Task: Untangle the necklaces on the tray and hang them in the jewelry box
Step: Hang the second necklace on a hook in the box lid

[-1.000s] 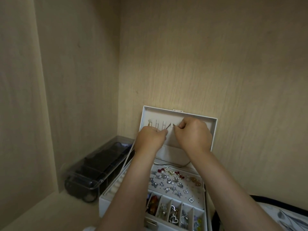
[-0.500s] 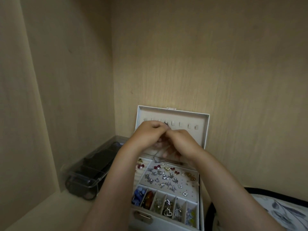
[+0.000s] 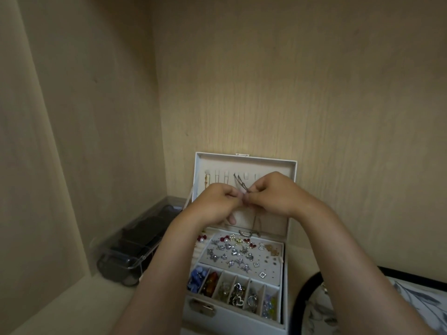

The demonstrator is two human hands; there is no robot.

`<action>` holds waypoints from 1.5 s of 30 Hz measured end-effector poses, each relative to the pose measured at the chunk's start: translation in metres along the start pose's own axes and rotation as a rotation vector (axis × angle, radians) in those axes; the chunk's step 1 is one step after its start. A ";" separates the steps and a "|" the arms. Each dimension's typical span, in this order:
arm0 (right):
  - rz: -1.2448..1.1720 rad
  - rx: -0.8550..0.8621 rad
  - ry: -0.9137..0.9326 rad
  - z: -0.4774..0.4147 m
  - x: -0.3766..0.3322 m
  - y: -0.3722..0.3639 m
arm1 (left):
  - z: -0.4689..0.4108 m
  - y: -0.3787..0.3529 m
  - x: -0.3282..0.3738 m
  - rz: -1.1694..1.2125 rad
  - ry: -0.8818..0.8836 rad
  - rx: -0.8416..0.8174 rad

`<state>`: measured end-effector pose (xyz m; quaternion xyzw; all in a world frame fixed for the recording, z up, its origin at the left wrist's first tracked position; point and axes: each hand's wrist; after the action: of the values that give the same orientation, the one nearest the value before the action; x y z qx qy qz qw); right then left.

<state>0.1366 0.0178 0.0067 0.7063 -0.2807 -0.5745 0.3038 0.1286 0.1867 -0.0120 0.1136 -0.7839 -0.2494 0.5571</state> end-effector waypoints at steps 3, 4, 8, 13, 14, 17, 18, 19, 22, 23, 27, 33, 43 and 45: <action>-0.013 0.049 0.039 -0.001 0.001 0.001 | 0.006 -0.007 0.003 0.178 0.042 -0.094; -0.025 0.062 0.043 -0.001 0.000 0.001 | 0.008 -0.009 0.003 0.213 0.063 -0.122; -0.058 0.076 0.032 0.001 -0.003 -0.003 | 0.007 -0.010 0.001 0.186 0.090 -0.099; -0.058 -0.105 -0.092 0.008 -0.007 -0.009 | 0.004 0.005 -0.002 0.092 0.025 0.061; -0.048 -0.141 -0.101 0.009 -0.008 -0.013 | 0.004 0.006 -0.002 0.068 0.007 0.096; -0.088 -0.222 -0.107 0.010 -0.008 -0.029 | -0.001 0.007 -0.004 0.049 -0.057 0.152; -0.112 -0.234 -0.098 0.009 -0.007 -0.033 | -0.002 0.007 -0.005 0.046 -0.074 0.154; -0.140 -0.227 -0.092 0.008 -0.006 -0.036 | -0.002 0.008 -0.006 0.030 -0.090 0.156; -0.215 -0.141 -0.079 0.002 -0.004 -0.036 | -0.005 0.008 -0.015 -0.085 -0.140 0.208; -0.221 -0.094 -0.065 0.000 -0.005 -0.035 | -0.006 0.008 -0.018 -0.133 -0.149 0.235; -0.303 0.099 0.018 -0.006 -0.008 -0.033 | -0.006 0.007 -0.032 -0.373 -0.201 0.256; -0.353 0.260 0.098 -0.007 -0.008 -0.037 | -0.002 0.000 -0.044 -0.626 -0.250 0.244; 0.336 0.291 0.132 -0.007 -0.006 -0.047 | 0.000 0.003 -0.038 -0.758 -0.269 0.267; 0.382 0.289 0.126 -0.004 -0.009 -0.043 | 0.000 0.004 -0.038 -0.735 -0.257 0.255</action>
<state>0.1411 0.0534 -0.0191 0.7109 -0.4689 -0.4155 0.3196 0.1427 0.2073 -0.0408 0.4221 -0.7791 -0.3447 0.3099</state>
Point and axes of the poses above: each hand's wrist, its own z-axis away from the middle knuckle, its own y-axis out of the back of the hand, x = y × z, and after that the axes turned 8 degrees about -y, right-handed
